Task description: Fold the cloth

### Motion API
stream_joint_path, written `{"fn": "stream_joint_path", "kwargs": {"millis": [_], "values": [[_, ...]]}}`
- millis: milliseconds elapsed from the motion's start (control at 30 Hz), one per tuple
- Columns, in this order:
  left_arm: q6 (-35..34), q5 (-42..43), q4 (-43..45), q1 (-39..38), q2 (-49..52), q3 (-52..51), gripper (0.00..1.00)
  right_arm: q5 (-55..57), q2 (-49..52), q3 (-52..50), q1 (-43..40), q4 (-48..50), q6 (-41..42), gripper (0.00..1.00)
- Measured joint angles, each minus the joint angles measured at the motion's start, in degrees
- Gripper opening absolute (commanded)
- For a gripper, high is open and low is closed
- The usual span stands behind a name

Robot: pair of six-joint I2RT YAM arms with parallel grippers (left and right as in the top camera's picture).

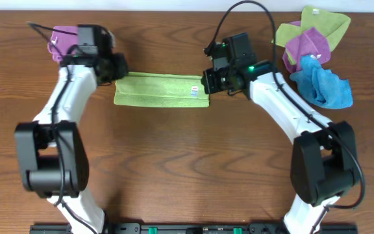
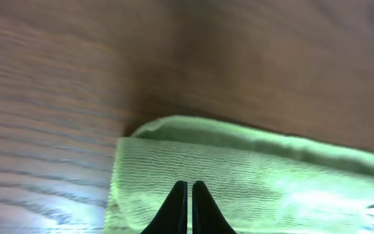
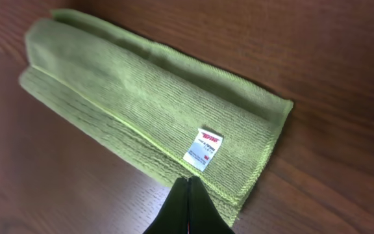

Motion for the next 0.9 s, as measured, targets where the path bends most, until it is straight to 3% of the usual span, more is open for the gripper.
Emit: {"fn": "stream_joint_path", "kwargs": {"millis": [400, 900], "values": [[0.52, -4.94, -0.28, -1.77, 7.26, -0.02, 0.06, 2.58, 8.13, -0.02, 0.17, 5.07, -0.07, 0.01], [-1.29, -6.47, -6.14, -2.82, 8.96, 0.63, 0.06, 3.76, 11.32, -0.02, 1.03, 1.64, -0.02, 0.01]]}}
